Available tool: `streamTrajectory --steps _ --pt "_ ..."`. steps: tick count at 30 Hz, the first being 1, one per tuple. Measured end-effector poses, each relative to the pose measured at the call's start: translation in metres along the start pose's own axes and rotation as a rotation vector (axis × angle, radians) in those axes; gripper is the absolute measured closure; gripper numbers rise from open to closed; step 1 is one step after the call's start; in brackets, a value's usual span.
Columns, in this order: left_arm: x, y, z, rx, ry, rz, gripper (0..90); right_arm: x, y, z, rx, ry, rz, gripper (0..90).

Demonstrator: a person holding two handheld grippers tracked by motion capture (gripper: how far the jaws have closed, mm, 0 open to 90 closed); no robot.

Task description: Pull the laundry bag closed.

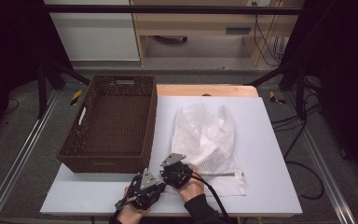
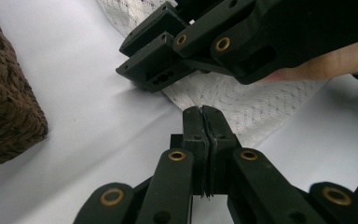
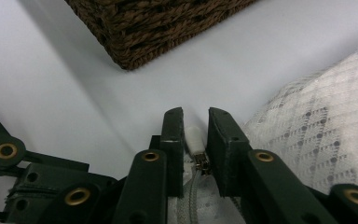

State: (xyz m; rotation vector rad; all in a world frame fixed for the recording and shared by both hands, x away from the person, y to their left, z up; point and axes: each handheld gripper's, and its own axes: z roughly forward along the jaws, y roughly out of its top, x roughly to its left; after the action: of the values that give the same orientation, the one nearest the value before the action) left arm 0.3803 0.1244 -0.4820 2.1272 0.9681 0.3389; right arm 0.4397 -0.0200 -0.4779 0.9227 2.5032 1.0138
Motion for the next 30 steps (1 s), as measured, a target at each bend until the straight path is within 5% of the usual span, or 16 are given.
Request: streamTrajectory --steps 16,30 --pt "-0.001 0.0 0.0 0.008 -0.005 -0.01 87.5 -0.007 0.005 -0.016 -0.032 -0.01 0.053 81.5" --pt "-0.001 0.0 0.001 0.004 0.002 -0.009 87.4 -0.014 -0.016 -0.023 -0.018 0.01 0.091 81.5"
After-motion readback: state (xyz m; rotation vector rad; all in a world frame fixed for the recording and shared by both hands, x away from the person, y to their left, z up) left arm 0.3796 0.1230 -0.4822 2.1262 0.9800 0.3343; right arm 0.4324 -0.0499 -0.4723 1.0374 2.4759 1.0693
